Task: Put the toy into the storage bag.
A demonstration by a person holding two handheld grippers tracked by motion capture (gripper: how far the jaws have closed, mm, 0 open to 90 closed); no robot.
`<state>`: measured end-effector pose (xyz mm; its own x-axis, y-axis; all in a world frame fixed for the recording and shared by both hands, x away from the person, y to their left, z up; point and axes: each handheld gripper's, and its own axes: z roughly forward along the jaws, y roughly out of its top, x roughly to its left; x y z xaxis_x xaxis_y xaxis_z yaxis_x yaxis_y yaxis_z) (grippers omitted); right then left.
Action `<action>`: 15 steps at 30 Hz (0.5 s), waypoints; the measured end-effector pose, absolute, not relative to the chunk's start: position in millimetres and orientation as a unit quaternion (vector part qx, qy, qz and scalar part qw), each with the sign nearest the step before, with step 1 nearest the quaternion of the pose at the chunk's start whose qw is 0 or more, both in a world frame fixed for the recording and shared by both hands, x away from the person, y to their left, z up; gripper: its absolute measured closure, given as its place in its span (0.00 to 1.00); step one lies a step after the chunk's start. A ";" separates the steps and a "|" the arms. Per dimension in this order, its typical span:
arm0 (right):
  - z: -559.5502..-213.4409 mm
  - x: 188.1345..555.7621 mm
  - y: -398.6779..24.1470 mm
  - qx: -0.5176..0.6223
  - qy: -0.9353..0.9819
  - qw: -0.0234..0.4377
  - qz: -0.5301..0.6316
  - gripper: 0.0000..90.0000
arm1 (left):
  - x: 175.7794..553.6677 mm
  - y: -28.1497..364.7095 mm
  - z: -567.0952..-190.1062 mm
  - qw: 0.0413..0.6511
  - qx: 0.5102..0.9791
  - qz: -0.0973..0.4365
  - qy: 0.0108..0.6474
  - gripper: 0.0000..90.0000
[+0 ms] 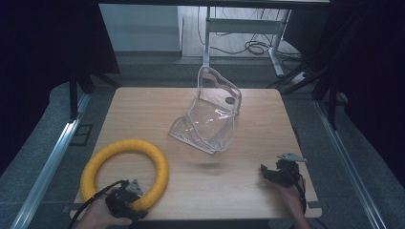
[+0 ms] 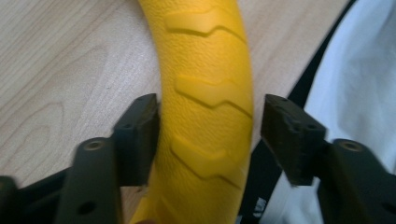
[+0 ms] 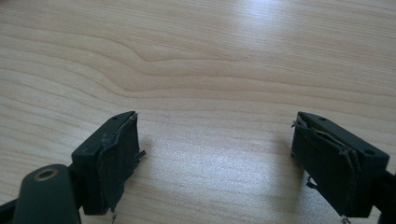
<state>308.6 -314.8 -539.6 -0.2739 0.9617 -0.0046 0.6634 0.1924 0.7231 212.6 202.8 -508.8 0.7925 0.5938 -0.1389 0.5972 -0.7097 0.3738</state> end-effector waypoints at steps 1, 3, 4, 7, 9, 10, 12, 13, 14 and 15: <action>-539.7 308.6 -314.8 0.554 0.734 0.239 0.312 0.17 | 212.8 202.1 -508.6 0.202 0.925 -0.004 0.322 0.47; -539.7 308.6 -314.9 0.553 0.734 0.239 0.312 0.17 | 212.9 201.0 -508.4 0.199 0.925 0.001 0.323 0.48; -539.7 308.6 -314.9 0.553 0.734 0.239 0.312 0.17 | 213.1 200.0 -508.2 0.195 0.926 0.007 0.324 0.50; -539.7 308.6 -314.9 0.553 0.734 0.239 0.312 0.17 | 213.2 198.8 -507.9 0.192 0.925 0.011 0.327 0.54; -539.8 308.6 -314.9 0.554 0.734 0.239 0.313 0.17 | 212.3 197.7 -507.5 0.188 0.927 0.017 0.324 0.55; -539.8 308.6 -314.9 0.554 0.734 0.239 0.313 0.17 | 212.2 197.6 -507.5 0.188 0.927 0.018 0.325 0.55; -539.7 308.6 -315.0 0.554 0.734 0.239 0.312 0.17 | 212.3 199.0 -507.8 0.194 0.926 0.016 0.324 0.56; -539.7 308.6 -314.9 0.554 0.734 0.239 0.313 0.17 | 212.6 200.2 -508.0 0.199 0.925 0.014 0.324 0.56; -539.7 308.7 -315.0 0.554 0.734 0.239 0.312 0.17 | 212.8 201.2 -508.2 0.204 0.924 0.014 0.324 0.56; -539.7 308.7 -315.0 0.554 0.734 0.239 0.312 0.17 | 213.0 201.9 -507.9 0.210 0.923 0.014 0.323 0.56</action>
<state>308.7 -315.0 -539.7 -0.2725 0.9621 -0.0055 0.6633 0.1920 0.7233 213.0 201.9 -507.9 0.7908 0.6022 -0.1093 0.5902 -0.7032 0.3964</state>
